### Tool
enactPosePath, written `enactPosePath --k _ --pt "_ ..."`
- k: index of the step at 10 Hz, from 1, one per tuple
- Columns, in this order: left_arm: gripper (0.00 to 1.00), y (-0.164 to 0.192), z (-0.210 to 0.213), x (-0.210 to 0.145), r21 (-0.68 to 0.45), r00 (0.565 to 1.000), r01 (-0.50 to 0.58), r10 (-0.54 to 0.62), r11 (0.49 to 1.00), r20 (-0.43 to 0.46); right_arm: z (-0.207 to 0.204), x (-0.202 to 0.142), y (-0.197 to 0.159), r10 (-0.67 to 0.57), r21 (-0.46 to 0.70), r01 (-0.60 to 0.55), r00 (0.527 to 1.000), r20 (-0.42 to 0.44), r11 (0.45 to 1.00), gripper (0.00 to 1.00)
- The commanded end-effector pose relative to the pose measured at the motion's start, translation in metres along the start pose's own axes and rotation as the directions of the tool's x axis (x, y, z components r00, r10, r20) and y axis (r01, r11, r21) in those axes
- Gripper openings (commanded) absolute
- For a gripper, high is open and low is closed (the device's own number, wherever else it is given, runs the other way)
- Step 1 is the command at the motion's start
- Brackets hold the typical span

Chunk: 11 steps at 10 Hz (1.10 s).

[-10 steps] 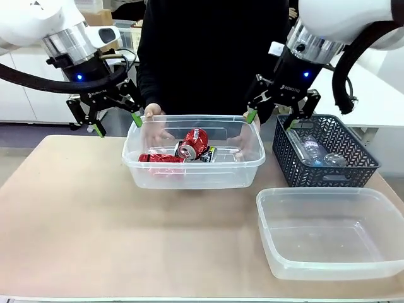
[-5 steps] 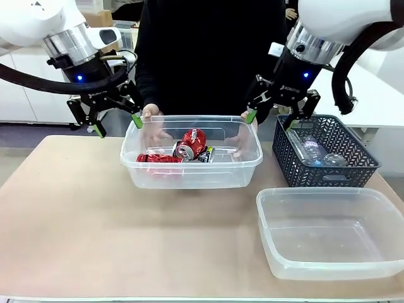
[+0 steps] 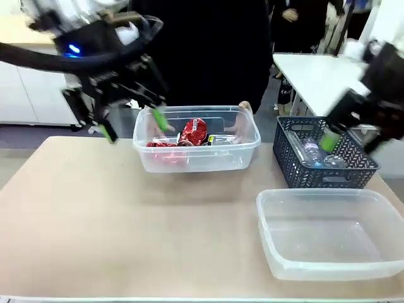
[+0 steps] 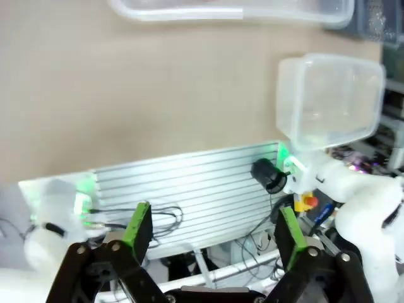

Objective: Sort the waste into each basket.
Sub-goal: Pick up the Organizing box on the right side of the table and lift it.

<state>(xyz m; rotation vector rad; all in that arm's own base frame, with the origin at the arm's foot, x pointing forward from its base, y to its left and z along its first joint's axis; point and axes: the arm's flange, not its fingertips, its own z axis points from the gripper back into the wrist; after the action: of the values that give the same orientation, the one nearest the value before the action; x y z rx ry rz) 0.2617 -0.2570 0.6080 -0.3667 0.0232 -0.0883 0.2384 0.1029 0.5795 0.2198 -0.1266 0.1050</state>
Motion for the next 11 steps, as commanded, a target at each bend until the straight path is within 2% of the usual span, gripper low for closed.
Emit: enactPosePath --k 1,2,3,4,5,6,7,8,9,10,11 --pt "1.0 -0.054 -0.046 0.033 0.018 0.996 -0.056 0.058 0.998 -0.072 0.003 -0.029 -0.061 0.049 -0.036 -0.047 0.997 0.053 0.998 1.0" --pt "1.0 -0.085 -0.073 0.036 0.039 0.992 -0.07 0.074 0.997 -0.105 0.001 -0.043 -0.087 0.133 -0.084 -0.127 0.989 0.066 0.988 1.0" --pt "1.0 -0.117 -0.105 0.038 0.055 0.987 -0.099 0.105 0.994 -0.119 -0.004 -0.054 -0.113 0.161 -0.126 -0.155 0.986 0.036 0.98 1.0" --pt "1.0 -0.141 -0.135 0.038 0.073 0.987 -0.085 0.094 0.994 -0.129 -0.013 -0.062 -0.127 0.198 -0.171 -0.198 0.98 -0.015 0.965 1.0" --pt "1.0 -0.158 -0.156 0.031 0.092 0.98 -0.041 0.058 0.995 -0.192 -0.02 -0.059 -0.13 0.133 -0.195 -0.127 0.991 0.02 0.973 1.0" --pt "1.0 -0.159 -0.154 0.033 0.096 0.981 -0.021 0.039 0.995 -0.19 -0.029 -0.047 -0.11 -0.114 -0.286 0.156 0.981 0.158 0.946 1.0" --pt "1.0 -0.14 -0.154 0.02 0.05 0.984 -0.055 0.063 0.997 -0.169 0.016 -0.053 -0.121 0.145 -0.16 -0.143 0.989 0.006 0.977 1.0" --pt "1.0 -0.14 -0.154 0.02 0.05 0.984 -0.055 0.063 0.997 -0.169 0.016 -0.053 -0.121 0.145 -0.16 -0.143 0.989 0.006 0.977 1.0" --pt "1.0 -0.14 -0.154 0.02 0.05 0.984 -0.055 0.063 0.997 -0.169 0.018 -0.044 -0.12 0.059 -0.21 -0.046 0.997 0.054 0.977 1.0" --pt "1.0 -0.153 -0.168 0.028 0.062 0.979 -0.039 0.051 0.997 -0.198 0.008 -0.023 -0.14 0.043 -0.152 -0.036 0.998 0.042 0.988 1.0" --pt "1.0 -0.166 -0.189 0.027 0.077 0.992 -0.029 0.038 0.997 -0.124 -0.011 -0.002 -0.174 -0.066 -0.125 0.07 0.997 0.034 0.99 1.0"
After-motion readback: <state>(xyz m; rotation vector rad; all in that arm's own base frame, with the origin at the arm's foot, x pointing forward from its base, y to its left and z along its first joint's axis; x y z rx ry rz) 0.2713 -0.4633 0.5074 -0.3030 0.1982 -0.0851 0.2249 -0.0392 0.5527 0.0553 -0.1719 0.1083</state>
